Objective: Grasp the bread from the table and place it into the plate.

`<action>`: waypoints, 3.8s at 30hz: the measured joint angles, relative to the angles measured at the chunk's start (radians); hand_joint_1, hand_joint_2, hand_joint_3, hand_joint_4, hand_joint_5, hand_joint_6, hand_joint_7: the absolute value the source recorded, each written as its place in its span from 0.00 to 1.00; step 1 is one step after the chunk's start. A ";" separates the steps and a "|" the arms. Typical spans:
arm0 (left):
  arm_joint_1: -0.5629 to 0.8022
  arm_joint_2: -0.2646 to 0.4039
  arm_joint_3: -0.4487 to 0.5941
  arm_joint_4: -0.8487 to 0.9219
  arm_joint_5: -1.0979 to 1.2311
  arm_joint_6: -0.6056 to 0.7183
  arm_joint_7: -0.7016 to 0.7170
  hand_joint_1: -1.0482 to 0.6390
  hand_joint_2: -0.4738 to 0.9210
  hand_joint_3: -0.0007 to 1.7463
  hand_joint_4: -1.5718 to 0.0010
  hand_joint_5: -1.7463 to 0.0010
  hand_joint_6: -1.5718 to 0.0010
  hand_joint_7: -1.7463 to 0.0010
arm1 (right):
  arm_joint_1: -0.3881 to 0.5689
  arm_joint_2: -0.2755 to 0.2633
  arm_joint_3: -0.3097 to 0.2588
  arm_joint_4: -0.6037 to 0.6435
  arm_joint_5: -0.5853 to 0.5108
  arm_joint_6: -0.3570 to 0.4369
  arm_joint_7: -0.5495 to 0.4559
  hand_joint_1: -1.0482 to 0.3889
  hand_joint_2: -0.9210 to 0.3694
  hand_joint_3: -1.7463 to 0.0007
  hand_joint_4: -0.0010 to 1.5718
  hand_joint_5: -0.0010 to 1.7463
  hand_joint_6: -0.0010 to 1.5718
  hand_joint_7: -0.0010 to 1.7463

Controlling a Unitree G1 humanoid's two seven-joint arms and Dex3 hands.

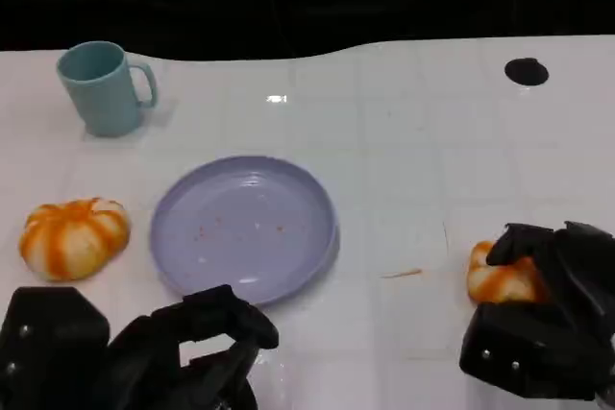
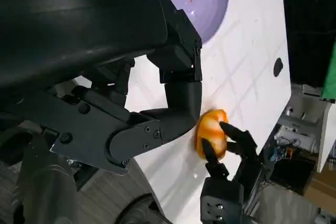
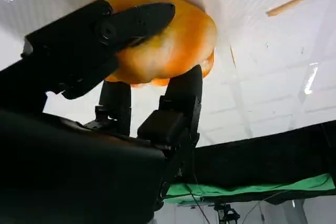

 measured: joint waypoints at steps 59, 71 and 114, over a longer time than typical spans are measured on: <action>0.035 0.020 -0.059 -0.047 0.023 -0.010 -0.005 0.43 0.87 0.51 0.55 0.00 0.62 0.13 | -0.467 0.414 0.130 0.422 0.323 -0.203 -0.019 0.64 0.31 0.41 0.46 0.94 0.46 0.56; 0.035 0.021 -0.068 -0.063 0.025 -0.008 -0.003 0.44 0.88 0.51 0.56 0.00 0.62 0.14 | -0.540 0.400 0.187 0.484 0.335 -0.136 0.254 0.36 0.00 0.85 0.02 0.15 0.17 0.00; 0.014 0.014 -0.051 -0.008 0.022 -0.031 -0.006 0.43 0.88 0.50 0.56 0.00 0.62 0.14 | 0.185 0.149 -0.046 -0.430 0.697 -0.256 0.410 0.64 0.31 0.33 0.43 0.86 0.42 0.79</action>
